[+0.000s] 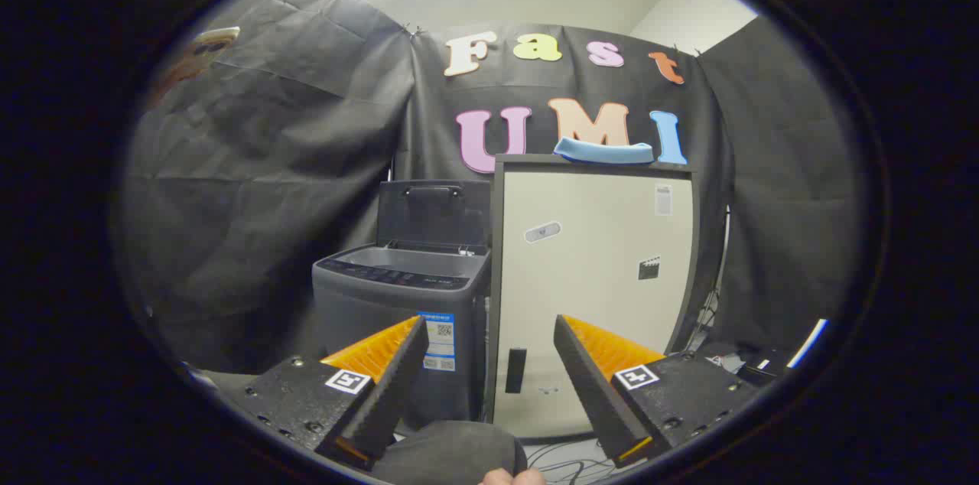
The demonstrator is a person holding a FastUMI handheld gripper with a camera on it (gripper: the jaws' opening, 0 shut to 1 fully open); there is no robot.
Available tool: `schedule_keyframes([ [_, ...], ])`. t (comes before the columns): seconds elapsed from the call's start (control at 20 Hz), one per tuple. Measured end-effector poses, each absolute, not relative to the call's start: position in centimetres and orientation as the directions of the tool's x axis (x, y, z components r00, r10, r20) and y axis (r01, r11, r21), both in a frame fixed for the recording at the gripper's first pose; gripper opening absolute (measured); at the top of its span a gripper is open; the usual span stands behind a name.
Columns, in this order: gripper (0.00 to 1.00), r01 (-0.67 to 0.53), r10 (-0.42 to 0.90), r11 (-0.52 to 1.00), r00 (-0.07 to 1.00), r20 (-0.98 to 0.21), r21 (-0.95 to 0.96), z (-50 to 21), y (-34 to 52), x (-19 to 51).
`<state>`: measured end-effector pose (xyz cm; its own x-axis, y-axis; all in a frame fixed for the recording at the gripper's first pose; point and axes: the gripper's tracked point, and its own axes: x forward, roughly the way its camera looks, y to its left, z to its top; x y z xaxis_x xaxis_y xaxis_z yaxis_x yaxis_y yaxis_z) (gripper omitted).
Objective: Put the clothes into the washing machine and then close the washing machine lid.
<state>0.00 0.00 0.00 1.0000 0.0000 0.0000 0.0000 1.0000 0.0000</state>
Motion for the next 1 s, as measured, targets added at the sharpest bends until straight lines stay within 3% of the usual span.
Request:
schedule_keyframes([
  [1.0, 1.0, 0.005, -0.005, 1.0, 1.0, 0.002, 0.013, 0.17, -0.21, 0.0],
])
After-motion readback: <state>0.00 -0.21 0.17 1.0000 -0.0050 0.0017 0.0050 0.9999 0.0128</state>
